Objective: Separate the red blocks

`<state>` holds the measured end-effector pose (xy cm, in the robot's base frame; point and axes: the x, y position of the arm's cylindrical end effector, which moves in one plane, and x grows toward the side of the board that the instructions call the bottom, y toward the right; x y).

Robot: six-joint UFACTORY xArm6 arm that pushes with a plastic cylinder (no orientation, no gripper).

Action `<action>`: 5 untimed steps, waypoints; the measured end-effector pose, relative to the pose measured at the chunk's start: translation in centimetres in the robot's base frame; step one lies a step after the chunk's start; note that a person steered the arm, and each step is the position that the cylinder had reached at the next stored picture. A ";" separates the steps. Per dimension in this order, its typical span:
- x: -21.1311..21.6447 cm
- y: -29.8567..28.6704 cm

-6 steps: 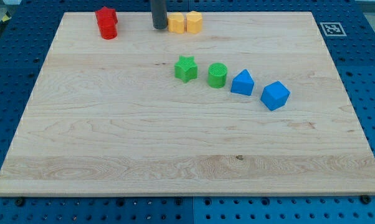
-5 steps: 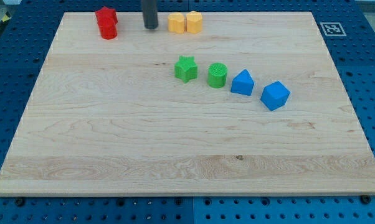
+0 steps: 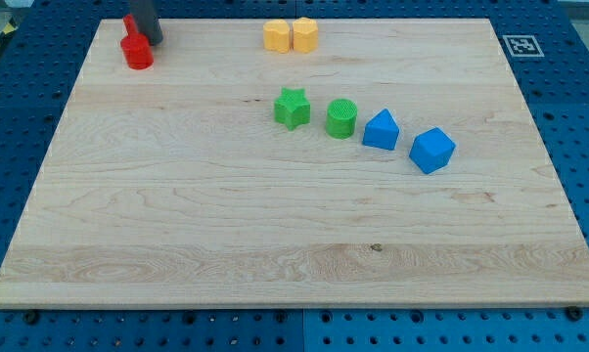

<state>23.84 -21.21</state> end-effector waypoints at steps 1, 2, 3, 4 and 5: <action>0.2 0.9; 0.7 2.9; 2.8 4.2; 8.0 3.8; 11.0 3.2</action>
